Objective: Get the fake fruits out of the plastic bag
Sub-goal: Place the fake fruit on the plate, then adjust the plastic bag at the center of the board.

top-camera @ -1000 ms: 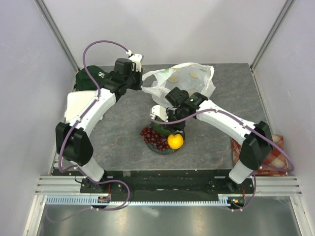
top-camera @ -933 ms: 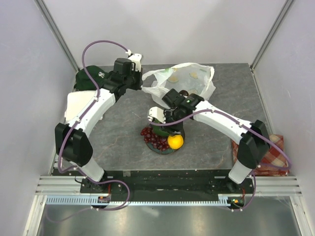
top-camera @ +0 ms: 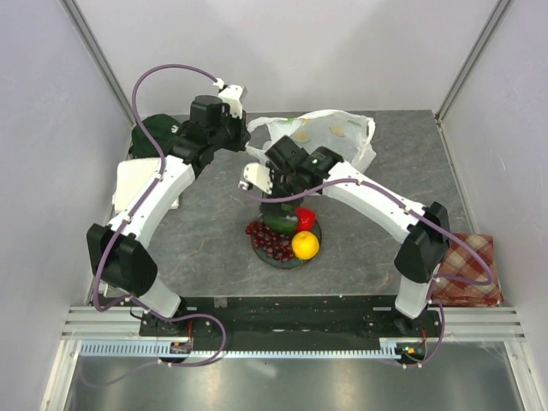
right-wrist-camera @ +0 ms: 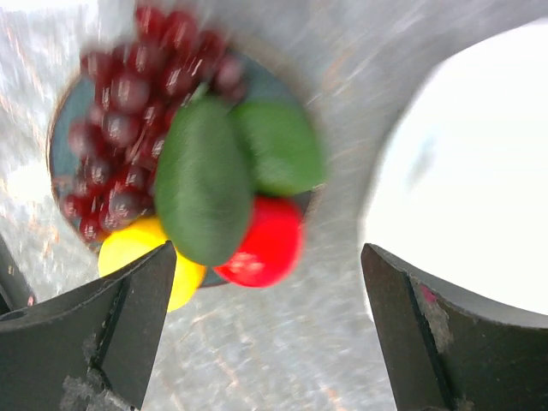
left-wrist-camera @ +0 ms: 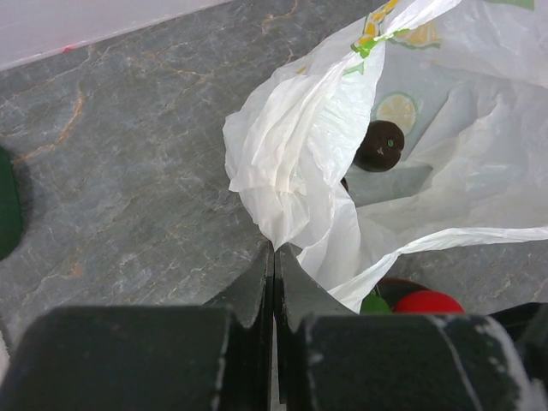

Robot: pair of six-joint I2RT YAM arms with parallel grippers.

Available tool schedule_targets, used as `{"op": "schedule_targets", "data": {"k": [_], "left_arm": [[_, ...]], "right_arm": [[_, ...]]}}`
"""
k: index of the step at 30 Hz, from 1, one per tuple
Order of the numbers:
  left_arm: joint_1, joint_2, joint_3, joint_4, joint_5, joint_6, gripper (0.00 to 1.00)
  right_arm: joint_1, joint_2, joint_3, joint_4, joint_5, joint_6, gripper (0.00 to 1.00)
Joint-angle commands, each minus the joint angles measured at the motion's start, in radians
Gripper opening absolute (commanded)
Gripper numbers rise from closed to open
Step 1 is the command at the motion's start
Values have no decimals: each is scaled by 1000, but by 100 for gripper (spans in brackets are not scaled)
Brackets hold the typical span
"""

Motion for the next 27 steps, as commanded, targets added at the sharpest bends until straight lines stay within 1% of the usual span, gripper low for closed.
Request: {"op": "schedule_targets", "data": {"k": [1,3,5,6,7,10,11,12,14,17,18,20,22,23,24,25,26,27], "left_arm": [[7,6,36,17,31,-32,3],[5,6,24,17,42,-29,3],[7,-6,12,12,50,-32,2],[7,-12,-7,13,48,-42,2],[5,-20,-16,13,53,-45,2],[7,-38,-37,10,74,-39,2],[5,-49,-43,9,74,-36,2],[7,-54,-53,7,70,-29,2],[5,-63,-68,6,77,-26,2],[5,-78,-119,6,91,10,2],[5,-78,-144,6,87,27,2],[5,-77,-166,4,58,40,2],[5,-86,-183,-3,42,44,2],[5,-93,-195,-5,32,32,2],[5,-101,-203,-11,31,30,1],[5,-113,-214,-14,38,30,2],[5,-122,-240,-16,38,27,2],[4,-129,-257,-16,36,30,2]], "right_arm": [[-14,-59,211,-75,18,47,98],[-39,-85,238,-68,18,53,98],[-65,-101,226,-3,61,67,96],[-109,-114,209,32,69,77,95],[-136,-119,165,108,73,82,93],[-240,-78,117,234,84,105,80],[-264,-56,120,248,70,107,77],[-286,-32,124,258,63,105,69],[-324,49,144,275,46,108,48],[-352,125,124,293,-3,122,42],[-357,135,109,298,-11,122,35],[-357,134,43,298,-20,104,30],[-358,101,-52,298,22,110,28],[-360,46,-93,298,29,110,28],[-360,3,-191,308,44,108,27],[-360,-37,-242,314,52,113,27],[-360,-117,-291,322,55,116,27],[-360,-154,-383,339,61,117,28]]}}
